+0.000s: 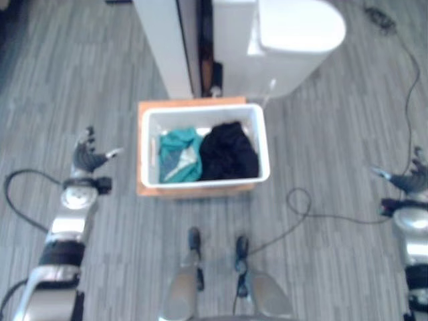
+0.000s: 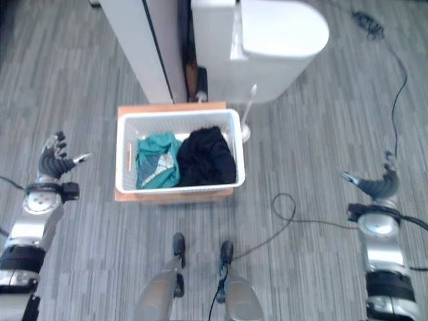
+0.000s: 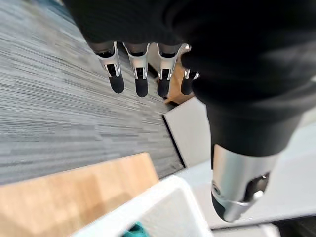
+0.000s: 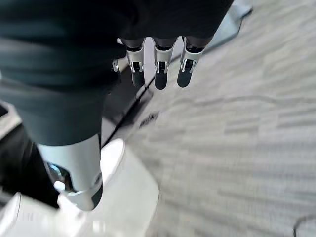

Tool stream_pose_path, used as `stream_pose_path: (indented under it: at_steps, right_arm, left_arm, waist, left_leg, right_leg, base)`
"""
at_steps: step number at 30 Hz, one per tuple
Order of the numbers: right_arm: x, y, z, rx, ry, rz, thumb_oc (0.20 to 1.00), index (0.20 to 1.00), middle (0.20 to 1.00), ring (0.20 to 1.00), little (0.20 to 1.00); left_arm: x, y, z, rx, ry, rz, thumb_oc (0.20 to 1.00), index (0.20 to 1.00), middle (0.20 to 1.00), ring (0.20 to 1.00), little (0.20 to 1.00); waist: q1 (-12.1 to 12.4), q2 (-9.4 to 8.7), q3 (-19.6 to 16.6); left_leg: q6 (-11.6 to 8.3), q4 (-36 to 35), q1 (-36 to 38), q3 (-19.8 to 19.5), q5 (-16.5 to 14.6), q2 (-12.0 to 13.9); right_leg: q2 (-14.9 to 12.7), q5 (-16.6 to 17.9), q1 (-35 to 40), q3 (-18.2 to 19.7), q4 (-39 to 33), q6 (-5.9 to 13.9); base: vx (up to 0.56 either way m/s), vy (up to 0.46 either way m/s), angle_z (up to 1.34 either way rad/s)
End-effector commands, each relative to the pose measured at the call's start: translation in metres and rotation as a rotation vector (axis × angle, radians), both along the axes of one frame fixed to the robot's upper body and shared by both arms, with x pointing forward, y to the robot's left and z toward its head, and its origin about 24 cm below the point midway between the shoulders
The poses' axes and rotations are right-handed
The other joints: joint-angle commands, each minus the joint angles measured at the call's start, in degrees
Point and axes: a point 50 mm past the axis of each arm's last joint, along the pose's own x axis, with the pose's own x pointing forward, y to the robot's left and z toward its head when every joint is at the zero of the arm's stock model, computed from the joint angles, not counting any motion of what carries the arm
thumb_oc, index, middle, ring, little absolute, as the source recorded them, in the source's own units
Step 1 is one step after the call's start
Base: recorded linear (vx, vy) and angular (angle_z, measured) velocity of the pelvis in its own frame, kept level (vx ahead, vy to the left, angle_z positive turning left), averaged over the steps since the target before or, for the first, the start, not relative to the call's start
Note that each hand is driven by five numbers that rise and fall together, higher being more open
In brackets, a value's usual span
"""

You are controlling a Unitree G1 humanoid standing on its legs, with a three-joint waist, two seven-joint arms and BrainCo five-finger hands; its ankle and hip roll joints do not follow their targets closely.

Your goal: Grab the laundry basket,head to the washer,open it,put in the laundry and shut it.

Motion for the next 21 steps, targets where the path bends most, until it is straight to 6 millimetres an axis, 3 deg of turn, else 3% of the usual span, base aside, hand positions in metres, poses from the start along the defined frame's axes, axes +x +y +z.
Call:
stream_pose_path:
  at_steps: [1, 6, 14, 21]
  right_arm:
    - [-0.003, -0.004, 0.022, -0.062, -0.055, 0.011, 1.0, 1.0, 1.0, 1.0, 1.0]
    - [0.011, 0.014, 0.037, -0.049, -0.136, 0.069, 1.0, 1.0, 1.0, 1.0, 1.0]
    - [0.03, 0.028, 0.049, -0.078, -0.159, 0.112, 1.0, 1.0, 1.0, 1.0, 1.0]
    - [0.053, 0.053, 0.071, -0.086, -0.212, 0.181, 1.0, 1.0, 1.0, 1.0, 1.0]
  left_arm:
    - [-0.003, 0.021, 0.014, 0.061, -0.032, 0.116, 1.0, 1.0, 1.0, 1.0, 1.0]
    - [0.007, 0.018, 0.051, 0.127, -0.123, 0.122, 1.0, 1.0, 1.0, 1.0, 1.0]
    - [0.018, 0.006, 0.081, 0.17, -0.235, 0.149, 1.0, 1.0, 1.0, 1.0, 1.0]
    - [0.025, -0.008, 0.116, 0.196, -0.33, 0.114, 1.0, 1.0, 1.0, 1.0, 1.0]
  waist:
    - [0.29, -2.04, -4.27]
    - [0.56, -2.03, -2.44]
    - [0.76, -1.76, -2.42]
    - [0.94, -1.02, -1.52]
  left_leg:
    - [-1.81, 6.1, -2.81, 0.16, -4.37, 4.46]
    - [-2.39, 6.64, -7.13, 0.22, -3.59, 4.33]
    - [-2.49, 5.61, -9.12, 0.09, -2.95, 3.6]
    - [-2.26, 7.15, -10.47, -0.29, -3.67, 3.24]
  right_leg:
    - [-6.79, -1.69, -6.15, 1.38, 6.38, 5.48]
    - [-7.28, -0.69, -9.89, 0.72, 6.21, 5.66]
    - [-7.91, -0.36, -12.4, 0.58, 6.36, 5.86]
    - [-8.29, -0.57, -13.59, 0.43, 7.37, 5.76]
  base:
    - [-0.07, -0.024, 0.03]
    - [-0.05, -0.022, 0.02]
    - [0.0, 0.0, 0.0]
    - [0.0, 0.0, 0.0]
